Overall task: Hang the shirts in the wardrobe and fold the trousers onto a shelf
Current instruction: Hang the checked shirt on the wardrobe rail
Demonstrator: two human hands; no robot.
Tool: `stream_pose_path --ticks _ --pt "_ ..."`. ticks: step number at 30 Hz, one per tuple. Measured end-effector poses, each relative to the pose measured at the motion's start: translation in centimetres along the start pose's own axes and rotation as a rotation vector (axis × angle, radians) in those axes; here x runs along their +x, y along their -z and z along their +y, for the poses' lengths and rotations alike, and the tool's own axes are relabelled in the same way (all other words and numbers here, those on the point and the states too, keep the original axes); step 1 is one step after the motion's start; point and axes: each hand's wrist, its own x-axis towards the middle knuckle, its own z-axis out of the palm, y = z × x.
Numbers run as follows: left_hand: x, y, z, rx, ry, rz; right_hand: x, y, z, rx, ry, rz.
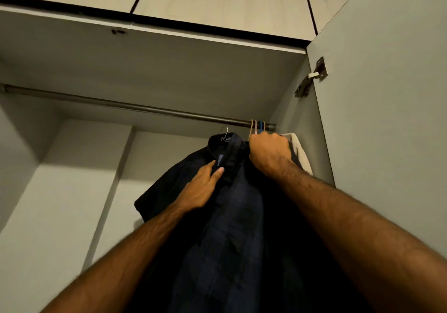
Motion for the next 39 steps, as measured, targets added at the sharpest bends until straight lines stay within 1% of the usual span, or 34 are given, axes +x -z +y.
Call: stream_pose_path --ticks 3,6,11,15,20,26,29,34,39 --pt "3.9 -1.3 -0.1 0.035 -0.032 0.028 2.4 -1.8 0.7 -0.026 -0.02 0.011" --pt "6.7 -3.0 0.0 0.046 -0.068 0.029 4.3 -3.6 1.1 -0.098 0.016 0.068" --pt "11.3 -5.9 -1.4 -0.009 -0.091 0.044 6.5 -5.4 1.6 -0.164 0.034 0.118" --pt "13.6 -8.0 -1.7 -0.062 -0.123 0.047 7.7 -6.3 2.5 -0.207 0.016 0.133" --pt "14.7 -8.5 -0.7 -0.135 -0.142 0.061 8.8 -6.2 3.4 -0.249 -0.026 0.117" --pt "15.9 -8.8 -0.4 -0.115 -0.232 0.029 9.0 -5.7 4.7 -0.319 -0.099 0.133" --pt "16.6 -9.0 -0.2 -0.101 -0.253 0.01 9.8 -5.5 4.7 -0.348 -0.124 0.117" --pt "17.0 -8.6 -0.8 -0.116 -0.278 0.0 11.4 -5.3 2.1 -0.414 -0.1 0.088" --pt "16.5 -8.6 -2.9 -0.051 -0.301 -0.037 12.4 -5.5 1.2 -0.432 -0.094 -0.042"
